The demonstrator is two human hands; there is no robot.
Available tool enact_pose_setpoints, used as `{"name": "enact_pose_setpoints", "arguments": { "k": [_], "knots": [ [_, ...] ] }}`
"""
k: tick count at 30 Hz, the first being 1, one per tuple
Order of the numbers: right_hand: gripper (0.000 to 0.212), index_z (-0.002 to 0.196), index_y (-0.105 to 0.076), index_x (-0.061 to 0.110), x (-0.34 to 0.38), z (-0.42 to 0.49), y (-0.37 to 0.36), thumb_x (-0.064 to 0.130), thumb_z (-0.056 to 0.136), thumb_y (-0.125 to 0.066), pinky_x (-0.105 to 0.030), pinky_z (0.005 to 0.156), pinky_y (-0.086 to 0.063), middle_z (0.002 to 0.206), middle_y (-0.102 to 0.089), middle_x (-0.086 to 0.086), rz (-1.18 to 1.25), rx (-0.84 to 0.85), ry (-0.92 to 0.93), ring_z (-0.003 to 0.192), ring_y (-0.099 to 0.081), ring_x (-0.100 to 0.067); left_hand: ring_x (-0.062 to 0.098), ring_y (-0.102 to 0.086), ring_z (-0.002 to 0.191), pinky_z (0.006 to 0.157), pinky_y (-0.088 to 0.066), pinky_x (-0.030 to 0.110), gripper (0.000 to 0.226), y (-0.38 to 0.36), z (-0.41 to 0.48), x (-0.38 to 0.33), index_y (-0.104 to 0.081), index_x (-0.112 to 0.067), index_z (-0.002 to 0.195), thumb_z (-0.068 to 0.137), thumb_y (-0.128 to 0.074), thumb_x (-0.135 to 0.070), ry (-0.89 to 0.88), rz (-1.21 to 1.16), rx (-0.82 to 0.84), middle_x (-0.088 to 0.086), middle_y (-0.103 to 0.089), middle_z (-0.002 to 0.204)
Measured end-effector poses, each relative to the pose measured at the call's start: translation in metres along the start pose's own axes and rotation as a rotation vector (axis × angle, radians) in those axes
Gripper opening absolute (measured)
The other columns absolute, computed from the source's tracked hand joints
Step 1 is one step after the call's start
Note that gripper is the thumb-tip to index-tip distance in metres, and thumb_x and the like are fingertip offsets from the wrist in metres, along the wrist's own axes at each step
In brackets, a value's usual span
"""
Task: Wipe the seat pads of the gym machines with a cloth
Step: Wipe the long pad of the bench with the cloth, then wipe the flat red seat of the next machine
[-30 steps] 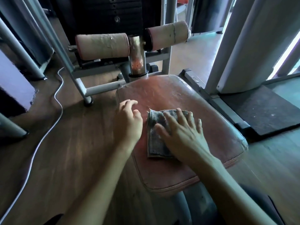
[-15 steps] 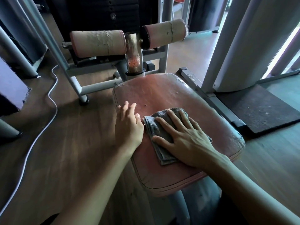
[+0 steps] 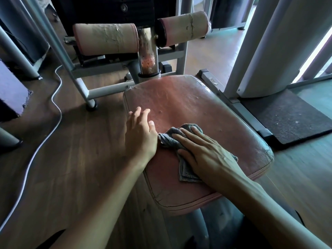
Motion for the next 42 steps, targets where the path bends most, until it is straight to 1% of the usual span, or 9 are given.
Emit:
{"name": "enact_pose_setpoints", "arguments": {
  "k": [4,10,16,22,28,30,33,37,42],
  "knots": [
    [0.046,0.138,-0.057,0.025,-0.005,0.009,0.002,0.040,0.100,-0.036,-0.020,0.118,-0.019,0.145,-0.053,0.003,0.093,-0.093,0.032,0.141,-0.041,-0.018,0.026,-0.021,0.148,0.120,-0.010,0.031,0.042,-0.002,0.003,0.004,-0.049,-0.013,0.142,0.099,-0.045,-0.012,0.013,-0.028,-0.004,0.008,-0.034,0.157],
    [0.036,0.135,-0.060,0.023,-0.013,0.022,0.015,0.017,0.101,-0.049,-0.023,0.113,-0.031,0.143,-0.055,0.003,0.225,-0.102,-0.071,0.137,-0.044,-0.016,0.028,-0.033,0.144,0.121,-0.020,0.039,0.043,0.010,0.003,0.003,-0.058,-0.010,0.134,0.093,-0.044,-0.017,0.066,-0.073,0.099,0.014,-0.045,0.150],
    [0.036,0.134,-0.061,0.015,0.058,0.051,0.101,0.010,0.099,-0.054,-0.037,0.110,-0.041,0.143,-0.056,-0.006,0.306,0.048,-0.071,0.137,-0.047,-0.022,0.030,-0.058,0.119,0.104,-0.042,0.042,0.044,0.133,-0.006,-0.029,-0.067,-0.008,0.117,0.084,-0.043,-0.022,0.165,-0.049,0.146,0.011,-0.065,0.125],
    [0.040,0.137,-0.059,0.014,0.211,0.076,0.211,0.005,0.098,-0.055,-0.033,0.108,-0.040,0.144,-0.054,-0.006,0.325,0.245,0.132,0.134,-0.050,-0.023,0.030,-0.065,0.105,0.093,-0.050,0.041,0.041,0.325,-0.044,-0.049,-0.069,-0.013,0.112,0.083,-0.043,-0.026,0.372,0.008,0.081,0.007,-0.071,0.114],
    [0.040,0.134,-0.061,0.011,0.401,0.081,0.300,-0.001,0.097,-0.052,-0.001,0.101,-0.025,0.142,-0.056,-0.008,0.414,0.414,0.398,0.131,-0.052,-0.022,0.030,-0.068,0.100,0.089,-0.052,0.041,0.042,0.540,-0.123,-0.061,-0.069,-0.009,0.111,0.091,-0.046,-0.039,0.672,-0.100,-0.083,0.012,-0.073,0.106],
    [0.037,0.130,-0.064,0.009,0.467,0.072,0.320,-0.001,0.096,-0.053,-0.001,0.099,-0.026,0.138,-0.059,-0.010,0.446,0.447,0.512,0.127,-0.056,-0.025,0.030,-0.069,0.096,0.084,-0.053,0.041,0.040,0.604,-0.157,-0.063,-0.069,-0.010,0.110,0.092,-0.048,-0.039,0.740,-0.074,-0.158,0.011,-0.074,0.101],
    [0.034,0.128,-0.065,0.010,0.562,0.052,0.336,0.003,0.096,-0.055,-0.008,0.100,-0.033,0.135,-0.061,-0.006,0.499,0.512,0.674,0.122,-0.058,-0.020,0.021,-0.065,0.104,0.085,-0.044,0.026,0.043,0.690,-0.211,-0.060,-0.069,-0.007,0.113,0.087,-0.044,-0.031,0.870,-0.028,-0.291,0.006,-0.071,0.107],
    [0.037,0.130,-0.064,0.013,0.683,0.015,0.340,0.001,0.097,-0.055,0.006,0.092,-0.027,0.134,-0.062,-0.003,0.547,0.591,0.808,0.116,-0.053,-0.007,0.024,-0.064,0.114,0.100,-0.047,0.038,0.038,0.788,-0.294,-0.035,-0.068,-0.015,0.118,0.090,-0.047,-0.030,1.020,0.024,-0.437,0.005,-0.071,0.119],
    [0.038,0.131,-0.063,0.015,0.815,-0.039,0.318,0.002,0.097,-0.051,0.008,0.088,-0.024,0.137,-0.061,0.001,0.559,0.732,0.895,0.119,-0.054,-0.008,0.015,-0.065,0.112,0.099,-0.049,0.038,0.030,0.880,-0.382,0.006,-0.068,-0.025,0.120,0.094,-0.054,-0.023,1.145,0.074,-0.529,-0.006,-0.071,0.117]
  ]
}}
Point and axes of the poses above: each hand's wrist, its own z-axis towards the middle knuckle, its own y-axis out of the back of the hand, x = y × z, the point moved 9 cm from there along z, towards the middle knuckle
